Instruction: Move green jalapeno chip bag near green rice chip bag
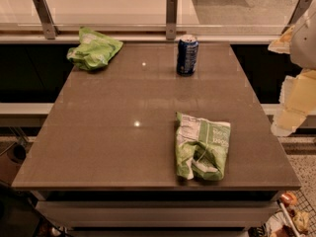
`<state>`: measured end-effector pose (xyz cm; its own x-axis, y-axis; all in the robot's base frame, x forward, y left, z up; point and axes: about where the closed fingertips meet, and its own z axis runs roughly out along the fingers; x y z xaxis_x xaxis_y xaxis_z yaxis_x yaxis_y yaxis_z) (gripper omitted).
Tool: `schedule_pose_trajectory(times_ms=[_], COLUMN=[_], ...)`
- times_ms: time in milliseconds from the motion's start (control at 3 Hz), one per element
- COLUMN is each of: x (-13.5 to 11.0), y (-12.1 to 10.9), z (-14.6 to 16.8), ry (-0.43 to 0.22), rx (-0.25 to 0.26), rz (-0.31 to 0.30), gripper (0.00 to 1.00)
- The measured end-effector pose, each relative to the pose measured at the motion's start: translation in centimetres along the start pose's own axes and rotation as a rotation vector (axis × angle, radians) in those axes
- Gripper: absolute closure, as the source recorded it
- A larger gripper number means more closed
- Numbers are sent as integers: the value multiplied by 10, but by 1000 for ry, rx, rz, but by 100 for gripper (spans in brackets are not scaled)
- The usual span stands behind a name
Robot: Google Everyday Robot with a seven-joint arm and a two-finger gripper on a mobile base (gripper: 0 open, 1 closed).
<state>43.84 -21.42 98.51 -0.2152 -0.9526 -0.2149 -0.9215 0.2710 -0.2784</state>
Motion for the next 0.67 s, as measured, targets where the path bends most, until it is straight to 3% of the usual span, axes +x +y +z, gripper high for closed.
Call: schedule_pose_trajectory(times_ms=[333,667], x=[0,-9], y=[0,3], z=[0,21], ry=[0,-11], rx=[0,-38], rz=[0,1], gripper=[0,0])
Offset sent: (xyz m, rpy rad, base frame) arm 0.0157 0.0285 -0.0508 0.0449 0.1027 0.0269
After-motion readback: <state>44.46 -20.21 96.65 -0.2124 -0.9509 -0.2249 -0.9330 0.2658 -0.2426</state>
